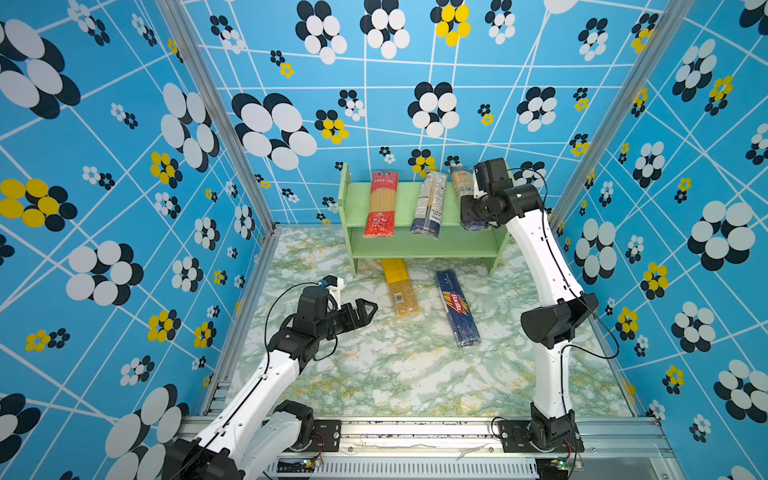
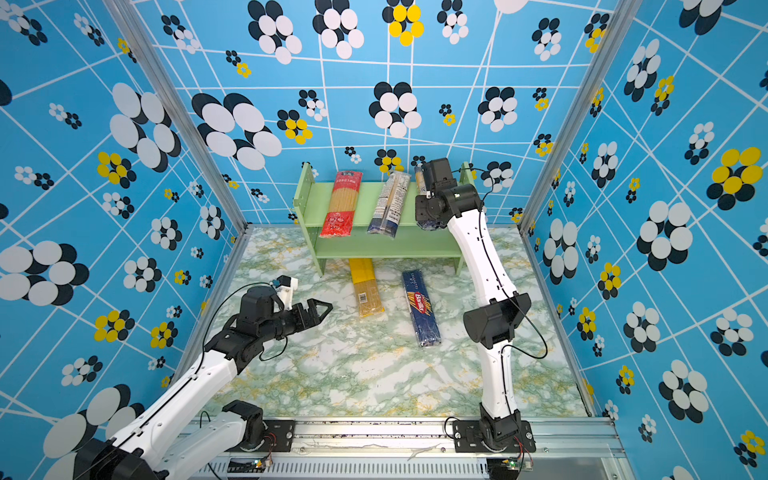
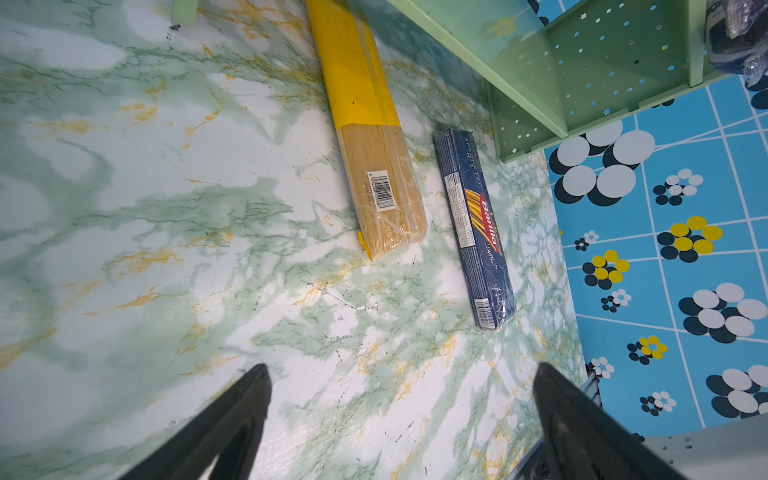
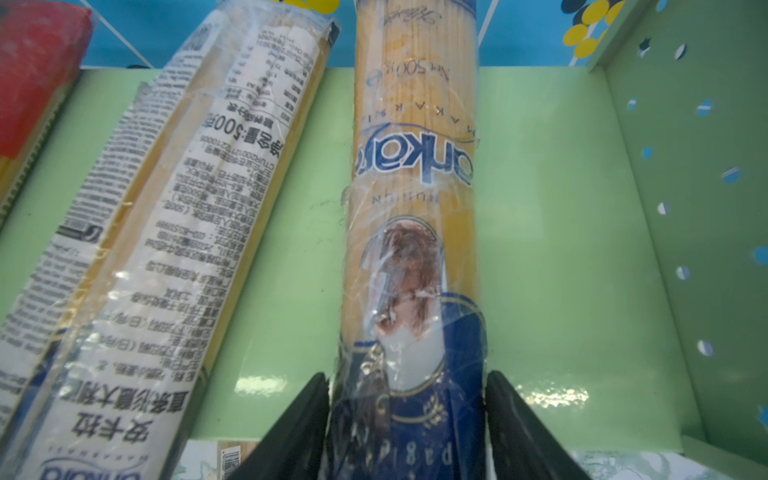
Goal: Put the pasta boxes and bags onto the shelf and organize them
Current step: 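Carry the upright Ankara bag over the upper tier beside the white-labelled bag, then release the Ankara bag on the upper tier, lower right gripper toward Barilla box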
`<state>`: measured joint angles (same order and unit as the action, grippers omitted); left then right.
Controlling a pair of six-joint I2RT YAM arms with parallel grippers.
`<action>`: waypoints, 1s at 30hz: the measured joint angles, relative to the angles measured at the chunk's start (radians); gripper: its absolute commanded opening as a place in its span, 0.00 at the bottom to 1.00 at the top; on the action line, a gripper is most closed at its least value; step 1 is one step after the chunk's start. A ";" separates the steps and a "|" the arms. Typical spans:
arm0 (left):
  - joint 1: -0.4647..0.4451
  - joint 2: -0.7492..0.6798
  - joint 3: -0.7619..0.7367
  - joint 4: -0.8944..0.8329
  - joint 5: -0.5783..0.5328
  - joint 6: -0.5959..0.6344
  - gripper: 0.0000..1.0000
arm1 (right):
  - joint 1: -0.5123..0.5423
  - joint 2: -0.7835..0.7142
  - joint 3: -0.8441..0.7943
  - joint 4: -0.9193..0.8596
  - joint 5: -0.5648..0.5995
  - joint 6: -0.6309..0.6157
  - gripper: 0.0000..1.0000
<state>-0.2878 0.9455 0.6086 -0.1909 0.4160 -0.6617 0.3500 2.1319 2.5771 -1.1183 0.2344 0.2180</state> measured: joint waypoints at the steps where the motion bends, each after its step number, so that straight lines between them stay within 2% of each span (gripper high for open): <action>1: 0.000 -0.002 0.000 -0.003 0.000 0.000 0.99 | 0.000 -0.007 0.000 0.003 0.002 -0.003 0.66; 14: 0.000 -0.004 0.000 -0.023 0.001 -0.003 0.99 | 0.000 -0.154 0.020 -0.026 -0.010 -0.070 0.75; 17: 0.000 -0.001 0.000 -0.023 0.004 -0.006 0.99 | 0.007 -0.225 -0.058 -0.030 -0.035 -0.081 0.76; 20: -0.005 0.011 0.000 -0.023 0.004 -0.011 0.99 | 0.032 -0.337 -0.243 -0.005 -0.044 -0.088 0.76; 26: -0.052 0.038 0.001 -0.023 0.002 -0.023 0.99 | 0.081 -0.642 -0.806 0.188 -0.124 -0.070 0.77; 30: -0.095 0.054 0.001 -0.022 -0.014 -0.030 0.99 | 0.081 -0.816 -1.086 0.313 -0.192 -0.019 0.78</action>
<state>-0.3828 0.9997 0.6094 -0.2131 0.4023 -0.6914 0.4313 1.3155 1.4910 -0.8055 0.0425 0.1993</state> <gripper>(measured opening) 0.992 0.776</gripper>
